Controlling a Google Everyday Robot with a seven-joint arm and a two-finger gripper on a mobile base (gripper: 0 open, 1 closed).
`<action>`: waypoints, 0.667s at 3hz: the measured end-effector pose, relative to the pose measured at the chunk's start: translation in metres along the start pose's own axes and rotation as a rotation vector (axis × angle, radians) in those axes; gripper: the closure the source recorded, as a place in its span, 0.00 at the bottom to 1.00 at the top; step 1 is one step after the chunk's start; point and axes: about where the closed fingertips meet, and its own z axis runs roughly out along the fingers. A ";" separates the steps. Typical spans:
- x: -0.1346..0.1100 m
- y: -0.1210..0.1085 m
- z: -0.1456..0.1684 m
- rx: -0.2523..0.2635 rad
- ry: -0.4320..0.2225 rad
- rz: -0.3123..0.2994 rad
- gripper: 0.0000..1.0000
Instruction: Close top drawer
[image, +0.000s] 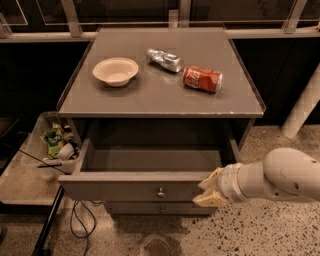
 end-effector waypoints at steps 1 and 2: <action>0.000 -0.001 -0.001 0.009 0.000 0.000 0.00; -0.012 -0.034 -0.005 0.040 -0.022 -0.009 0.18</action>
Offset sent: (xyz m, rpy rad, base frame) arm 0.1406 -0.0339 0.0663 0.0366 -0.1669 -0.0553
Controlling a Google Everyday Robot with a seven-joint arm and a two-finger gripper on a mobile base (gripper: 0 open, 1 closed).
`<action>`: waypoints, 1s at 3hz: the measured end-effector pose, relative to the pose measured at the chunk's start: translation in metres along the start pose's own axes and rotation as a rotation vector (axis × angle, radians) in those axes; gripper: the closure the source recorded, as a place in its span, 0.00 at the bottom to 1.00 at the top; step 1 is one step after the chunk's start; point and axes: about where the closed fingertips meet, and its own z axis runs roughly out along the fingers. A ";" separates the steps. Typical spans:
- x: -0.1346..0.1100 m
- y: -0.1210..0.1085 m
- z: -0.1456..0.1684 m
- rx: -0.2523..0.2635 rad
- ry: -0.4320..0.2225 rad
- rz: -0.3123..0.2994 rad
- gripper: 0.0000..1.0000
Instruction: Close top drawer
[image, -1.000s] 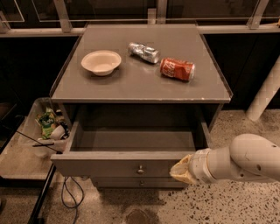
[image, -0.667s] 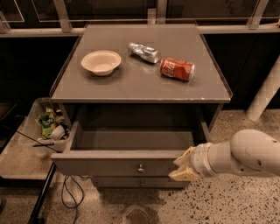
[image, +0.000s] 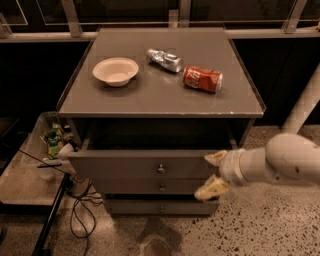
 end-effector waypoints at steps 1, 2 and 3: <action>-0.004 -0.017 0.000 0.014 -0.010 0.000 0.41; -0.004 -0.062 0.004 0.058 -0.008 0.013 0.65; -0.013 -0.083 -0.004 0.094 -0.021 0.007 0.63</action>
Offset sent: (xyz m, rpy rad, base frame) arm 0.1594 -0.0686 0.0215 -0.0193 -0.0995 -0.1496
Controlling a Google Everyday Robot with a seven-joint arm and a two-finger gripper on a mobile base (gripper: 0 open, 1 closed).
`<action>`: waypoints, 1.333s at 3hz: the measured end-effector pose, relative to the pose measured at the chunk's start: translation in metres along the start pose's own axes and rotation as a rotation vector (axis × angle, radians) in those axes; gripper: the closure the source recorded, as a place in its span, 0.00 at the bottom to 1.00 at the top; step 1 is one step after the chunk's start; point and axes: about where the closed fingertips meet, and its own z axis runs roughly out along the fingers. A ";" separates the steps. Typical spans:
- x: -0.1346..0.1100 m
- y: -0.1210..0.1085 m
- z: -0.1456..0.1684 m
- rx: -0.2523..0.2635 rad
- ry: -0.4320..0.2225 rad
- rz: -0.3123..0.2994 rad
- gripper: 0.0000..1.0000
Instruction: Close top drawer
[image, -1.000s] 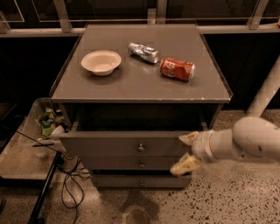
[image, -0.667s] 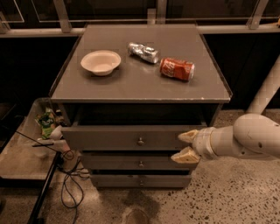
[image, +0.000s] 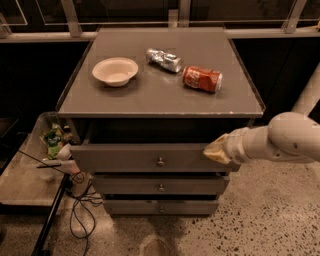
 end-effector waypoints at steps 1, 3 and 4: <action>0.001 0.002 0.001 -0.004 0.001 0.000 0.39; 0.001 0.002 0.001 -0.004 0.001 0.000 0.00; -0.004 0.014 -0.015 -0.030 -0.018 -0.017 0.00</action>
Offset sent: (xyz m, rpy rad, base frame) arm -0.0013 0.0009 -0.0016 -0.0001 0.0035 0.0018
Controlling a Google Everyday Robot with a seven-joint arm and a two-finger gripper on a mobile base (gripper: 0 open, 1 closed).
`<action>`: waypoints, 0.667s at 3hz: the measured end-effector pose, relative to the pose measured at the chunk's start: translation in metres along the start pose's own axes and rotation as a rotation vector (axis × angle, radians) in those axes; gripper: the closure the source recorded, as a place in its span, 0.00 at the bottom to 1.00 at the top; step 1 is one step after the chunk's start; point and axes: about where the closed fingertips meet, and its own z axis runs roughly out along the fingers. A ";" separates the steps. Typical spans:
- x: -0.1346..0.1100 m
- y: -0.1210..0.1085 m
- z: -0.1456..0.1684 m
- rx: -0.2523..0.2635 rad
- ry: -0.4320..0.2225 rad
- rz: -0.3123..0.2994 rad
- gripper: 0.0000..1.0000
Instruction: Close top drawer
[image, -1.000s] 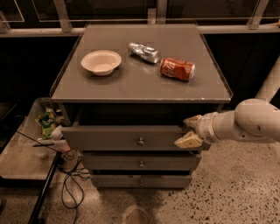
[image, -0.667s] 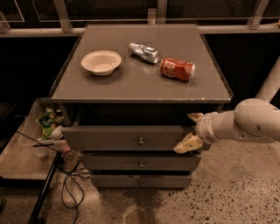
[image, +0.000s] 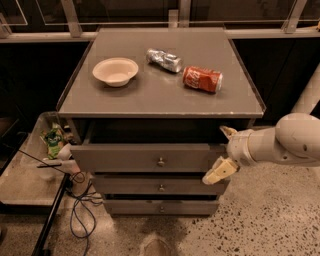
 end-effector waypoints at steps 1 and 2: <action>-0.006 0.041 -0.039 -0.058 -0.026 -0.059 0.00; 0.001 0.048 -0.051 -0.069 -0.024 -0.075 0.18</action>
Offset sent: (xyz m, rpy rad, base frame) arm -0.0453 0.0027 0.0202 0.0077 -0.0014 0.0754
